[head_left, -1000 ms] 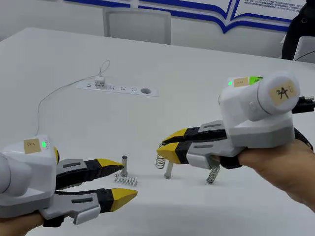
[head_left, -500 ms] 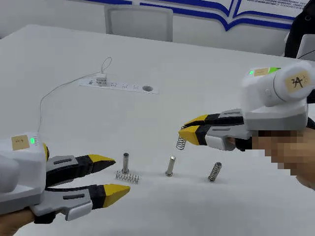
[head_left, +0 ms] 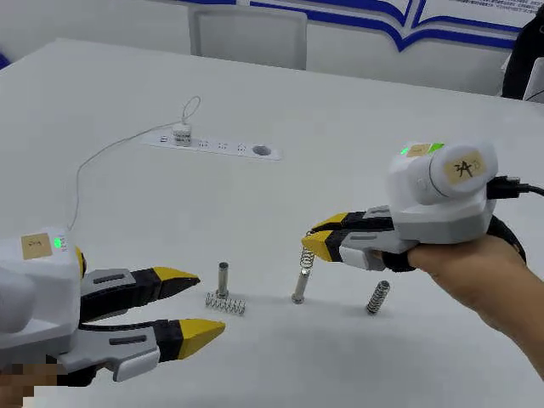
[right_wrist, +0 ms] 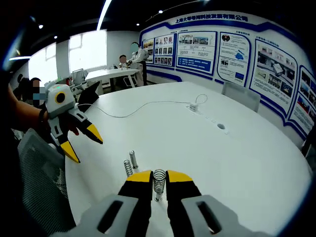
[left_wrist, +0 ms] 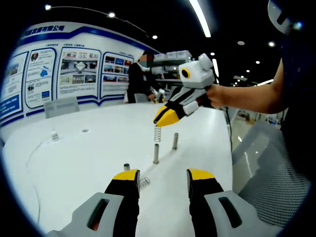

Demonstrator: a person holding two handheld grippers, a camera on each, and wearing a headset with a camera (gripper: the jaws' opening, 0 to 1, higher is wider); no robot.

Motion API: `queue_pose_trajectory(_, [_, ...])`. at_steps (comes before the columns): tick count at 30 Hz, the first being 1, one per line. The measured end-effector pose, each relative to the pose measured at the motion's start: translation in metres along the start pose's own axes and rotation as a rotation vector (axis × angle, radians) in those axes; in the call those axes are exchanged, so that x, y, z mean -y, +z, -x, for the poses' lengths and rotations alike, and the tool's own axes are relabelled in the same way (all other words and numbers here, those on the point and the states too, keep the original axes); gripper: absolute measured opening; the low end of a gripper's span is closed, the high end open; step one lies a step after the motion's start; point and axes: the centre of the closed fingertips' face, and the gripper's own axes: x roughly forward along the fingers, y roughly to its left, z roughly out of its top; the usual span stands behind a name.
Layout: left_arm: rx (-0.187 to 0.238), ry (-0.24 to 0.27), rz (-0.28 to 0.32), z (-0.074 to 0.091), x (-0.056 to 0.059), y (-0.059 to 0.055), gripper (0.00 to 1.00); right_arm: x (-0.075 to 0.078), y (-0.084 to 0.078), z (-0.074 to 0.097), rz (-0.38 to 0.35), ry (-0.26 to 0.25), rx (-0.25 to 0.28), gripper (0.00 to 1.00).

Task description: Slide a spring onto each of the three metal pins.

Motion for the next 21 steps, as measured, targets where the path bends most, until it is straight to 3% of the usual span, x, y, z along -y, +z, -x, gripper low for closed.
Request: queue_pose_trajectory(21, [-0.013, -0.002, -0.004, 0.000, -0.001, -0.001, 0.39, 0.006, -0.023, -0.011, -0.060, -0.006, 0.000, 0.11])
